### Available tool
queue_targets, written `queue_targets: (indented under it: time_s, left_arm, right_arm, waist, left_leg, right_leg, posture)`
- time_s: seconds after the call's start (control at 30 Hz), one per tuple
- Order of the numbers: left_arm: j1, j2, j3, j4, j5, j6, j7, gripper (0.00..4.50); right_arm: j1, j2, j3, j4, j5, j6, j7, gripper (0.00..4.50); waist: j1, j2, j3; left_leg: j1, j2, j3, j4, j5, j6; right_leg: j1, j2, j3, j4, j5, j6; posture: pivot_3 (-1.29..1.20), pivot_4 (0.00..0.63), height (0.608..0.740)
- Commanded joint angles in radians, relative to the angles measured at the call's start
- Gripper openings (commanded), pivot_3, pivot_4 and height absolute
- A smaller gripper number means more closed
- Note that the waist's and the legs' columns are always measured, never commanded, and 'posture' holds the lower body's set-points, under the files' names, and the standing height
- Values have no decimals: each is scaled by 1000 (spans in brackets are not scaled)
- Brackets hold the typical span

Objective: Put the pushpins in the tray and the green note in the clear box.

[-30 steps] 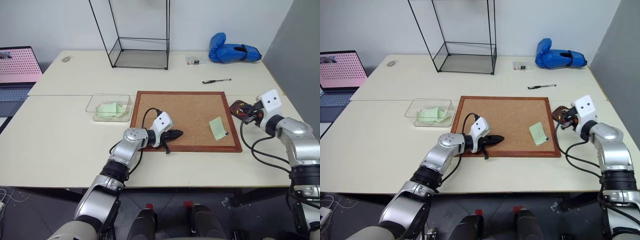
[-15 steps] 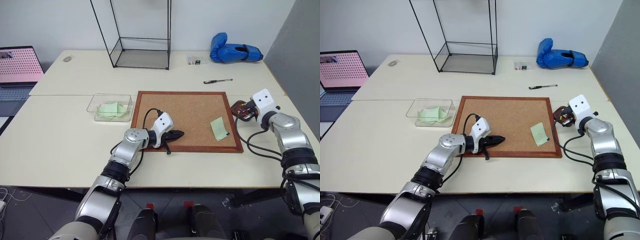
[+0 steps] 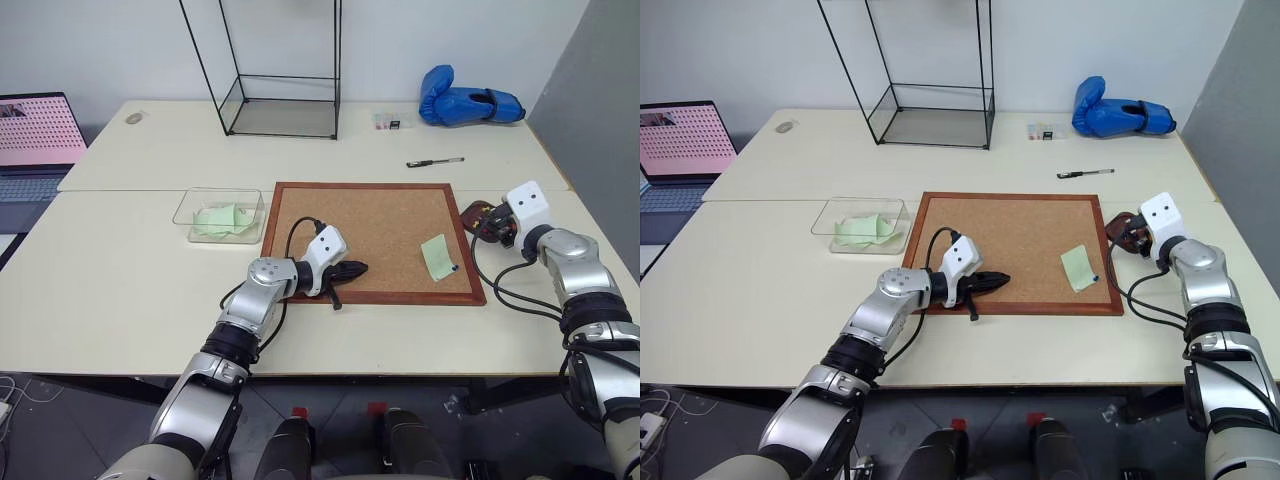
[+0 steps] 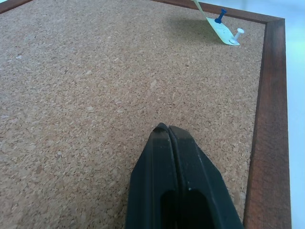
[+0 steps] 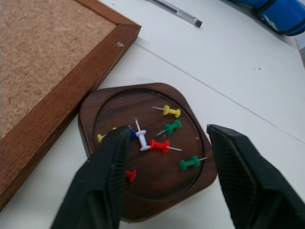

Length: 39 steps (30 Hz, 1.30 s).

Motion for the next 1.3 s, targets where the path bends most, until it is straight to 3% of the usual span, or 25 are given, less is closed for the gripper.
queue_targets:
  time_s: [0.03, 0.27, 0.4, 0.57, 0.83, 1.3]
  left_arm:
    - [32, -4, -35, 14, 20, 23, -23, 0]
    - [34, -7, -31, 21, 19, 21, -22, 0]
    - [38, -6, -30, 21, 19, 21, -23, 0]
    - [40, -6, -32, 20, 21, 22, -25, 0]
    - [42, -2, -29, 17, 22, 23, -25, 0]
    - [51, 3, -28, 4, 21, 30, -23, 0]
  right_arm:
    - [45, -40, -80, -207, 84, 59, 51, 2952]
    - [356, -63, -123, -651, 248, 270, 215, 2952]
    - [483, -48, -130, -823, 309, 366, 230, 2952]
    - [543, -32, -102, -887, 315, 396, 223, 2952]
    - [513, 0, -46, -828, 260, 359, 197, 2952]
    - [523, -5, -49, -835, 258, 352, 211, 20]
  waist:
    - [1, 0, 0]
    - [3, 1, -1]
    - [1, 2, -2]
    - [1, 2, -2]
    - [2, 2, -2]
    - [2, 2, -2]
  left_leg:
    - [0, 0, 0, 0, 0, 0]
    - [-1, 0, -1, 0, 0, 0]
    - [0, 0, 0, 1, 0, 0]
    - [0, 0, 0, 1, 0, 0]
    - [0, 0, -1, 1, 0, 0]
    - [0, 0, -1, 1, 0, 0]
  right_leg:
    - [0, 0, 0, 0, 0, 0]
    - [0, 0, -1, 0, 0, 0]
    - [1, 0, 0, 0, 0, 1]
    - [1, 0, 0, 0, 1, 2]
    - [1, 0, -1, 0, 1, 2]
    - [1, 0, -1, 0, 1, 1]
  posture:
    - [0, 150, 740]
    - [0, 150, 740]
    - [0, 150, 740]
    - [0, 150, 740]
    - [0, 150, 740]
    - [0, 150, 740]
